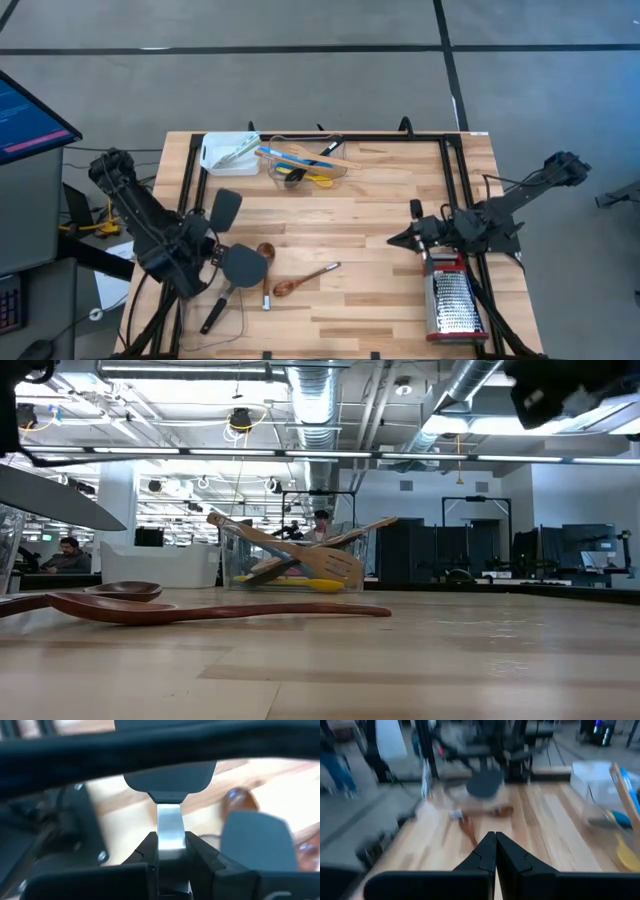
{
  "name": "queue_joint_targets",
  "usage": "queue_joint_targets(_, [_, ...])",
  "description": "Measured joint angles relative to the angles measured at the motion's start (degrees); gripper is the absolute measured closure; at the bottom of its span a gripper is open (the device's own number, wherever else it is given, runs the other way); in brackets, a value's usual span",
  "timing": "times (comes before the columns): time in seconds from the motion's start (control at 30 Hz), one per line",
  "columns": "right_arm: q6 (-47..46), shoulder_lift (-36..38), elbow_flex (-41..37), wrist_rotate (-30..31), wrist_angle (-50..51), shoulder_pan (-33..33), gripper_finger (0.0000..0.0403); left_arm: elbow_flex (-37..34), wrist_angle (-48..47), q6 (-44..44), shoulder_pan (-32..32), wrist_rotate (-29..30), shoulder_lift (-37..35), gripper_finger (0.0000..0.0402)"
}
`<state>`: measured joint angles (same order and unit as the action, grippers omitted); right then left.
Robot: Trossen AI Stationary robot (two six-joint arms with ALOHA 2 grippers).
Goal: Pick & Place Kitchen Items
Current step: Put the black slotted spatula into the bottom transparent bin
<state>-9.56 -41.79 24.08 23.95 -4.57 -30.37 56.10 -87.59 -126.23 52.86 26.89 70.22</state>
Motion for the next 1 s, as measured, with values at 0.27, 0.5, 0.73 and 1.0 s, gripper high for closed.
queue_joint_targets(0.27, [0.2,-22.6,0.0,-0.1,-35.5,8.1,0.0403,0.0,0.1,3.2,-0.8,11.5,0.0,0.0358])
queue_joint_targets(0.5, [-10.4,-44.6,8.2,-12.4,-56.0,20.1,0.0403,0.1,0.7,11.0,-5.2,19.6,-0.2,0.0353])
queue_joint_targets(0.73, [-11.1,-61.0,30.0,-21.7,-52.9,24.8,0.0403,0.1,2.0,20.5,-10.1,20.9,-0.2,0.0358])
queue_joint_targets(1.0, [-15.8,-71.5,50.9,-22.4,-32.1,28.2,0.0398,0.1,3.6,25.9,-11.5,24.3,-0.2,0.0360])
